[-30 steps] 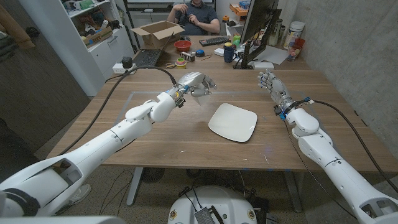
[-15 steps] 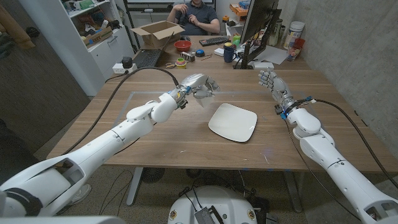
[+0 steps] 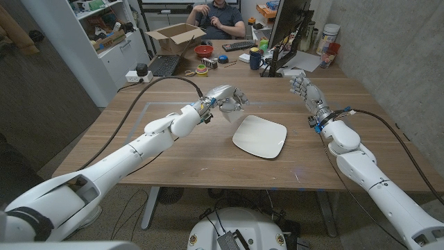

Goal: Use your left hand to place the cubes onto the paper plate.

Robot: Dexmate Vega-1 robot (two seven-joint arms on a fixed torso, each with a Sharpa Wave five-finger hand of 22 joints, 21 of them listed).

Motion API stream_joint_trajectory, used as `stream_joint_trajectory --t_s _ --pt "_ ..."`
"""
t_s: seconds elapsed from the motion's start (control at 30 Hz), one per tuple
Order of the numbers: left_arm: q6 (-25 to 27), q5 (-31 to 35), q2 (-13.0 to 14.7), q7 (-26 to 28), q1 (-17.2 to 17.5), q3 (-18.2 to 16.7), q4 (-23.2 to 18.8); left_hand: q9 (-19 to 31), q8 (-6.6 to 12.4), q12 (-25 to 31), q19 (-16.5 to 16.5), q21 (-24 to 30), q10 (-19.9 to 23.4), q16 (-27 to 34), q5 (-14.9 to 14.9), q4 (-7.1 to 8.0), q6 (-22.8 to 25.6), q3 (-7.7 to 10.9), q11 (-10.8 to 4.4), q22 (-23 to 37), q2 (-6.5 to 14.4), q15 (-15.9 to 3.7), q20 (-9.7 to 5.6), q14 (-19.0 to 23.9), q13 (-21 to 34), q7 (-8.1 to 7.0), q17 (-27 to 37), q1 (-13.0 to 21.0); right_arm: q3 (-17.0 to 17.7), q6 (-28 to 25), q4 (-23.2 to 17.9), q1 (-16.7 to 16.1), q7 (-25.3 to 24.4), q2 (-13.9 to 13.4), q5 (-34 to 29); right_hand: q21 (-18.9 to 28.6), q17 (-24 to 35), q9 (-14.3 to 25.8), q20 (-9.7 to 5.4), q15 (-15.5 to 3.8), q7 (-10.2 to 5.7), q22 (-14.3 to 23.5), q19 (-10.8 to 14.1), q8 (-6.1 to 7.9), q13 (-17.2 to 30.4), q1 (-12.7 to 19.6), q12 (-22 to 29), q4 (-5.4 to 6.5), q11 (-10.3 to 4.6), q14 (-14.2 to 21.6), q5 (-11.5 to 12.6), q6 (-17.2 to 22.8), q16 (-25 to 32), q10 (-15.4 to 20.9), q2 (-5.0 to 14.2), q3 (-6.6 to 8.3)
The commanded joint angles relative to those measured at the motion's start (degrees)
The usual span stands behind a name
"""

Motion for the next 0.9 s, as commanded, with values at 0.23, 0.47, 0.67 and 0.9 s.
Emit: stream_joint_trajectory --t_s 0.23,0.47,0.67,0.9 --pt "-5.21 -2.27 -2.37 -3.88 -3.34 2.05 4.69 -0.04 -0.47 0.31 8.53 0.76 0.46 -0.58 0.22 -0.30 0.63 1.26 0.07 0.14 6.28 -5.10 -20.50 2.02 -0.06 0.24 4.43 5.56 -0.15 1.68 -1.94 -0.89 -1.88 -1.38 -0.66 -0.35 0.08 0.14 -0.07 -0.02 -0.09 0.28 0.41 0.56 0.10 -0.47 0.30 -0.01 -0.24 0.38 0.37 0.56 0.01 0.70 0.11 -0.33" --pt "-7.80 -2.63 -3.27 -5.67 -5.11 3.14 6.76 -0.08 -0.65 0.35 8.33 0.87 0.47 -0.93 0.22 -0.32 0.83 1.51 0.08 0.06 6.27 -5.10 -20.47 2.00 -0.16 0.22 4.38 5.49 -0.26 2.42 -2.19 -0.99 -2.55 -1.70 -0.79 -0.44 0.07 0.14 -0.22 -0.05 -0.22 0.28 0.46 0.55 0.10 -0.48 0.32 -0.04 -0.24 0.47 0.37 0.58 0.02 0.81 0.08 -0.35" --pt "-10.62 -4.20 -4.21 -7.57 -6.38 3.86 8.83 -0.11 -0.83 0.37 8.18 1.01 0.38 -1.15 0.21 -0.37 0.96 1.71 0.15 0.03 6.21 -5.11 -20.45 2.16 -0.23 0.33 4.40 5.46 -0.47 2.40 -2.17 -0.94 -3.03 -1.85 -0.83 -0.57 0.07 0.14 -0.19 -0.11 -0.22 0.29 0.43 0.54 0.10 -0.47 0.29 -0.07 -0.40 0.56 0.37 0.63 0.04 0.79 0.07 -0.36" --pt "-12.19 -4.78 -4.56 -9.89 -7.24 4.39 9.51 -0.13 -1.03 0.47 8.06 1.19 0.46 -1.41 0.20 -0.39 1.09 1.94 0.27 0.01 6.19 -5.12 -20.43 2.26 -0.28 0.43 4.42 5.38 -0.57 2.82 -2.01 -0.87 -3.20 -1.95 -0.78 -0.69 0.07 0.14 -0.18 -0.10 -0.20 0.29 0.51 0.54 0.09 -0.50 0.28 -0.09 -0.28 0.57 0.36 0.71 0.02 0.83 0.02 -0.40"
